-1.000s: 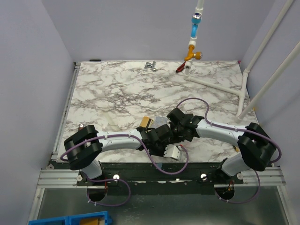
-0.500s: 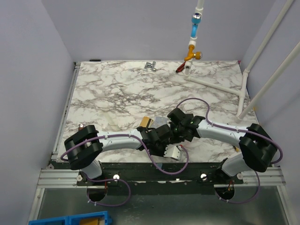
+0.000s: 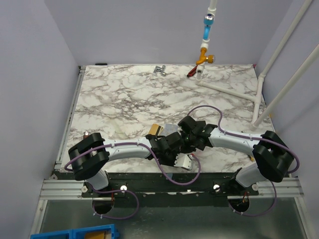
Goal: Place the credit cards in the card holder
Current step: Close the card holder at the center of the board.
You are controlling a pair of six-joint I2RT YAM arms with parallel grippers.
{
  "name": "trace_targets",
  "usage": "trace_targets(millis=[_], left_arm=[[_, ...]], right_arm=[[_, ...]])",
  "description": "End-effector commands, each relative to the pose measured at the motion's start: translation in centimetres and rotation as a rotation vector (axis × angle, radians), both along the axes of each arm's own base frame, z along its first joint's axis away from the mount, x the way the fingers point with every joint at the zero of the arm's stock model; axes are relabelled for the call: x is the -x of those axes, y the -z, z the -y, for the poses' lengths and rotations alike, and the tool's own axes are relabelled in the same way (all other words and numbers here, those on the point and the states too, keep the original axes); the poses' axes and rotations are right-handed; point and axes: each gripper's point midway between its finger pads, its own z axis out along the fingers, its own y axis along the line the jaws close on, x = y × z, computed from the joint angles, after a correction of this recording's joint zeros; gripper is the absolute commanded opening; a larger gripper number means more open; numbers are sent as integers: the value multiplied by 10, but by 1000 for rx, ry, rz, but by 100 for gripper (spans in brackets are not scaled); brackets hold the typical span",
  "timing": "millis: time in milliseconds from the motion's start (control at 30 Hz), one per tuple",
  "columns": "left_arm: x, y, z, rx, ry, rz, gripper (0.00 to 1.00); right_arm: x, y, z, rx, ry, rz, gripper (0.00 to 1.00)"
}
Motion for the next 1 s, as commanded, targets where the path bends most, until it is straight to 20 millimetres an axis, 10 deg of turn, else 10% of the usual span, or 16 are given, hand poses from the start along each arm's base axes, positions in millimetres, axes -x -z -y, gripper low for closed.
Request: trace_targets(millis=[0, 967], left_arm=[[1, 4, -4, -40, 7, -2, 4], [2, 3, -5, -46, 8, -8, 1]], right_arm=[[2, 2, 3, 4, 7, -7, 1], [7, 22, 6, -2, 33, -35, 1]])
